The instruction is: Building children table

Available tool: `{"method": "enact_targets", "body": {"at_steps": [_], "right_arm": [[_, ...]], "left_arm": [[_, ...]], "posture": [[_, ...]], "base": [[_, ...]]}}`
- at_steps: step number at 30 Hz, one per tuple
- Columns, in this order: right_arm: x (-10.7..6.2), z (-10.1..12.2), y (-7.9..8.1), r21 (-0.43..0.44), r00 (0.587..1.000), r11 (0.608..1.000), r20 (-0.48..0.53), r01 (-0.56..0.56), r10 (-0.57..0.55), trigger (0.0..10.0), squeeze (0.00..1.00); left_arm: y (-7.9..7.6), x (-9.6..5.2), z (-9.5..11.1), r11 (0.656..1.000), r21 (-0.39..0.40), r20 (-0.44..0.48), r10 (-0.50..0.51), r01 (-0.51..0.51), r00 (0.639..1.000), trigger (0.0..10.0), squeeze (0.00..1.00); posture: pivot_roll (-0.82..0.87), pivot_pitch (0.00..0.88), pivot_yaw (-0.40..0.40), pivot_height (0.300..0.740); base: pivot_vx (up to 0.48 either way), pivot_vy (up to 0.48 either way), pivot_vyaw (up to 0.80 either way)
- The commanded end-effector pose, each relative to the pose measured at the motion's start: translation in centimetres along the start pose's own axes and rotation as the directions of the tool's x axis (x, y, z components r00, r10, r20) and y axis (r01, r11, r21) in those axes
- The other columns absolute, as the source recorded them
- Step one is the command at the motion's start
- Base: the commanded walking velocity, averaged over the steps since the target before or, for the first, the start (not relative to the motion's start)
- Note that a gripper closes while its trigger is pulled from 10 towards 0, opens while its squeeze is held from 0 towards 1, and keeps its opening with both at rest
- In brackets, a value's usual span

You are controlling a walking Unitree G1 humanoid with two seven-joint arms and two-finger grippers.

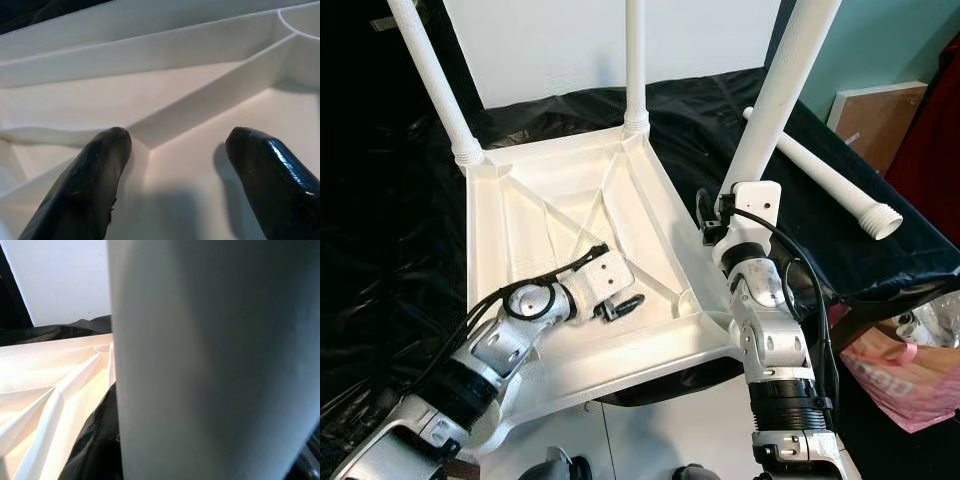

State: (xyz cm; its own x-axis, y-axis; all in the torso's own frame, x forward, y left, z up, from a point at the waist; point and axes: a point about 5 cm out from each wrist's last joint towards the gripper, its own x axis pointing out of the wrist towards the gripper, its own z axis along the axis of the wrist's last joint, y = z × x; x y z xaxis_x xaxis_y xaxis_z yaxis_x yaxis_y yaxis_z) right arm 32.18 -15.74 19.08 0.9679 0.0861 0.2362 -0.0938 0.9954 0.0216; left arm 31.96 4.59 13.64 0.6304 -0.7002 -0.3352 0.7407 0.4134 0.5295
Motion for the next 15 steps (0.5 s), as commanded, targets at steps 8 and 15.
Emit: {"method": "enact_targets", "body": {"at_steps": [8,15], "right_arm": [[0.3,0.7,0.2,0.018,1.0,1.0,0.029,-0.007,0.007,10.0,0.0],[0.3,0.7,0.4,0.024,0.999,1.0,0.035,-0.005,0.004,10.0,0.0]], "left_arm": [[3.4,0.2,-1.7,0.942,0.084,-0.09,0.332,-0.325,0.939,10.0,0.0],[5.2,0.2,-2.6,0.907,0.174,-0.133,0.408,-0.384,0.903,10.0,0.0]], "posture": [[-0.03,0.098,0.001,0.74],[-0.04,0.095,0.01,0.74]], "base": [[0.0,0.0,0.0],[0.0,0.0,0.0]]}}
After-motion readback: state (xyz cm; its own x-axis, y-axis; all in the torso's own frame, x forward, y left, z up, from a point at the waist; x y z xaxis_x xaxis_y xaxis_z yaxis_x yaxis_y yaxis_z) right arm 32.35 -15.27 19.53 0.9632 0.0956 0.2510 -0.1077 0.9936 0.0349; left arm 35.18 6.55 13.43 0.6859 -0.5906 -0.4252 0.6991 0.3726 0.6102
